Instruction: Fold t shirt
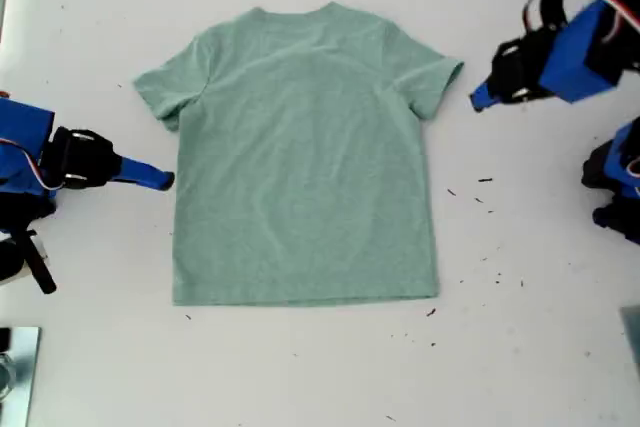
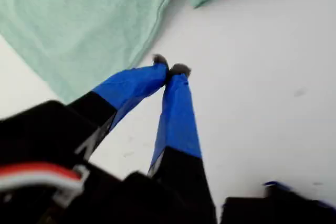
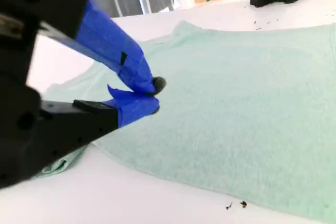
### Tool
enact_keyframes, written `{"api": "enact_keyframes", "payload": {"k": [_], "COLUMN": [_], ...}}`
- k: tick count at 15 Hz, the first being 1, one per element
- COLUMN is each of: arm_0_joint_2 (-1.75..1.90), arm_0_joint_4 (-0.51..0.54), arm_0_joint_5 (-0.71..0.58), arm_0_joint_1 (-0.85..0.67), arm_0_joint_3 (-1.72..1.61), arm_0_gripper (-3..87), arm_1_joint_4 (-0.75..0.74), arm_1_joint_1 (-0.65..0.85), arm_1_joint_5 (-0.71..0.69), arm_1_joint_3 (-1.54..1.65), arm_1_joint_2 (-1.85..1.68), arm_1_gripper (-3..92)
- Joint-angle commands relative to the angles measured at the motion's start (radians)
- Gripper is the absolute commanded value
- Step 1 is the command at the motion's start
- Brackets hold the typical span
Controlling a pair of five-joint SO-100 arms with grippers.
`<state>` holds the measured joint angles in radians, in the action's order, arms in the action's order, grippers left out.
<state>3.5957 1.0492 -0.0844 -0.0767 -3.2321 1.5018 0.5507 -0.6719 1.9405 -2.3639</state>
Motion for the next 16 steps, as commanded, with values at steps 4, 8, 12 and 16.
{"api": "enact_keyframes", "payload": {"k": [4, 8, 12, 16], "arm_0_joint_2": [0.009, 0.009, 0.009, 0.008], "arm_0_joint_4": [-0.021, -0.021, -0.021, -0.021], "arm_0_joint_5": [-0.012, -0.012, -0.014, -0.015], "arm_0_joint_1": [-0.012, -0.009, 0.002, 0.002], "arm_0_joint_3": [-0.014, -0.014, -0.014, -0.014], "arm_0_gripper": [-0.1, -0.1, -0.1, -0.1], "arm_1_joint_4": [0.175, 0.104, -0.377, -0.598], "arm_1_joint_1": [0.236, 0.301, 0.35, 0.362], "arm_1_joint_5": [-0.282, -0.314, -0.348, -0.344], "arm_1_joint_3": [-0.652, -0.495, -0.015, 0.13], "arm_1_joint_2": [0.393, 0.379, 0.419, 0.586], "arm_1_gripper": [34.8, 35.8, 35.0, 17.7]}}
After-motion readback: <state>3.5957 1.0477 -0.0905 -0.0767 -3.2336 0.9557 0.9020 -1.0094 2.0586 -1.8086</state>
